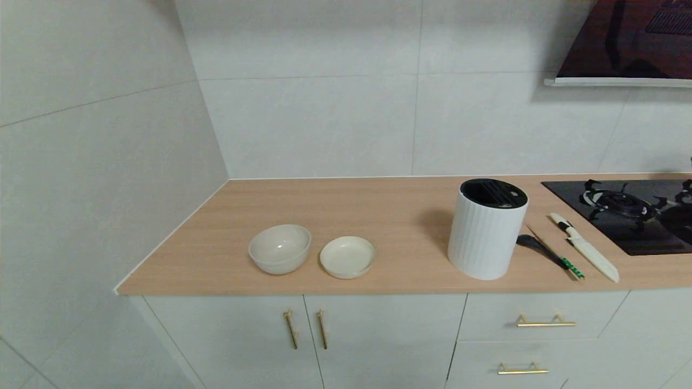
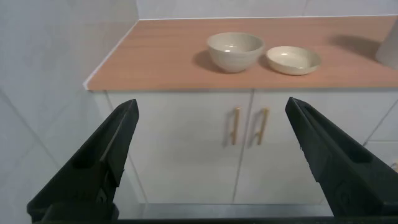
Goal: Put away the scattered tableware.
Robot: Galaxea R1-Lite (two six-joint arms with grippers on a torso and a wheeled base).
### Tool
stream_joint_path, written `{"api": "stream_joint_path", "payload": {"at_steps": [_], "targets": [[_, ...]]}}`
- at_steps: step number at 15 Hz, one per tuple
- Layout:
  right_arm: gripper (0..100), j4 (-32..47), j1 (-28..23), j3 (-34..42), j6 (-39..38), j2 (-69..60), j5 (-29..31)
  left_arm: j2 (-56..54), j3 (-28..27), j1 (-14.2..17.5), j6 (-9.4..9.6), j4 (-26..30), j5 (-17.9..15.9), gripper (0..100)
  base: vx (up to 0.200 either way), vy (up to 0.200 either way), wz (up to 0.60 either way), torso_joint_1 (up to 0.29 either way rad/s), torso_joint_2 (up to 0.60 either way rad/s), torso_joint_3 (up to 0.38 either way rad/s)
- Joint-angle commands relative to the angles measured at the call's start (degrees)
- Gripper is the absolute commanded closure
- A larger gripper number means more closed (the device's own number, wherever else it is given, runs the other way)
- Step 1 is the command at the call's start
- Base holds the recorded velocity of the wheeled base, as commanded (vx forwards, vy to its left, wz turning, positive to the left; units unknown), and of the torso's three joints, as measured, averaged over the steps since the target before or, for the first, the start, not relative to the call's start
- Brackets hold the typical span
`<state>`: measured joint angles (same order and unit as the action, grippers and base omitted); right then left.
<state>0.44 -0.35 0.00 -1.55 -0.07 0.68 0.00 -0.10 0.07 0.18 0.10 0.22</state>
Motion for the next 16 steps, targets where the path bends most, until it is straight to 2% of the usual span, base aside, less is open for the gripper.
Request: {"api": "stream_joint_path", "payload": {"at_steps": [1, 12, 16], "targets": [[0, 0.0, 0.0, 0.0, 0.05, 0.07, 0.02, 0.0, 0.01, 0.01, -0.01, -0.01, 0.04, 0, 0.0, 0.2, 0.0, 0.007, 0.0, -0.002], [0, 0.0, 0.0, 0.0, 0.05, 0.07, 0.02, 0.0, 0.01, 0.01, -0.01, -0.01, 0.04, 0, 0.0, 0.2, 0.0, 0.002, 0.0, 0.002], [0, 0.0, 0.0, 0.0, 0.05, 0.07, 0.02, 0.0, 0.01, 0.01, -0.01, -0.01, 0.04, 0, 0.0, 0.0, 0.0, 0.0, 0.0, 0.0]]}}
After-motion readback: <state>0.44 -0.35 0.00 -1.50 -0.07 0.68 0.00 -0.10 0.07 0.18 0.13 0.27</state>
